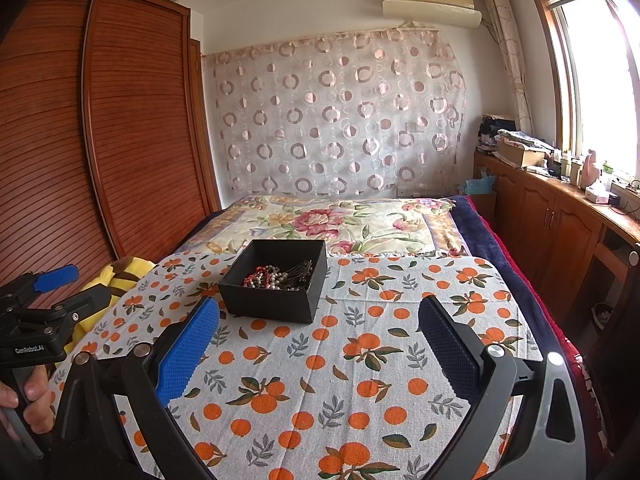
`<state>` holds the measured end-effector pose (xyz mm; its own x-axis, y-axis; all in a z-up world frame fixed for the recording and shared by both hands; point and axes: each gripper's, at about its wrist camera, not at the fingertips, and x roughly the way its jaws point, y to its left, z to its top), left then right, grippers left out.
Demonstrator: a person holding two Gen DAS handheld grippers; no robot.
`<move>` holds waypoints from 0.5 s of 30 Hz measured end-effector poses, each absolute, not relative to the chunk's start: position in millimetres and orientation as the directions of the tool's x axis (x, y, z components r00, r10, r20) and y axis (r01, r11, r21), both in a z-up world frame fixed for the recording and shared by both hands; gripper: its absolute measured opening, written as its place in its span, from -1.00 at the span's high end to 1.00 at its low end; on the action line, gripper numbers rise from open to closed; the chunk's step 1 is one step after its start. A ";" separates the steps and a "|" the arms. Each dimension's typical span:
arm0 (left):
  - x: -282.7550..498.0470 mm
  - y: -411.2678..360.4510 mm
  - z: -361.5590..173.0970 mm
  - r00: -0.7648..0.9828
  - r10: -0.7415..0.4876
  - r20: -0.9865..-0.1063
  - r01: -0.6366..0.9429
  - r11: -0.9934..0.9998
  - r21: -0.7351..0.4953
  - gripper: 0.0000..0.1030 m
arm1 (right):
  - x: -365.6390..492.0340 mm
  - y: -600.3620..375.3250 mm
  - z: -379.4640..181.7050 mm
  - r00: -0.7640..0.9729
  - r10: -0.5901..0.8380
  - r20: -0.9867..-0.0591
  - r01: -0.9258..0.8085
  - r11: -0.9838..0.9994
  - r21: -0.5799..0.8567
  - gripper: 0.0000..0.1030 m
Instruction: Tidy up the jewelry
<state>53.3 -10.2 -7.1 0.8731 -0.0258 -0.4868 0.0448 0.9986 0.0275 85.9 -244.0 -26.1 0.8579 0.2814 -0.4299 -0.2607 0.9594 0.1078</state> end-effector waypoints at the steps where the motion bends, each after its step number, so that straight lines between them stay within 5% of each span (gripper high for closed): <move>1: 53.3 -10.4 -6.9 0.873 -0.026 -0.487 0.045 0.999 0.027 -0.85 | 85.8 -244.0 -26.1 0.858 0.282 -0.430 -0.261 0.959 0.108 -0.95; 15: 52.6 -11.3 -6.6 0.874 -0.024 -0.486 0.044 0.999 0.030 -0.85 | 86.2 -243.6 -25.4 0.859 0.280 -0.428 -0.260 0.960 0.107 -0.95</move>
<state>52.6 -11.3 -6.6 0.8738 -0.0236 -0.4857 0.0435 0.9986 0.0298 86.2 -243.6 -25.4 0.8592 0.2803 -0.4280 -0.2599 0.9597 0.1069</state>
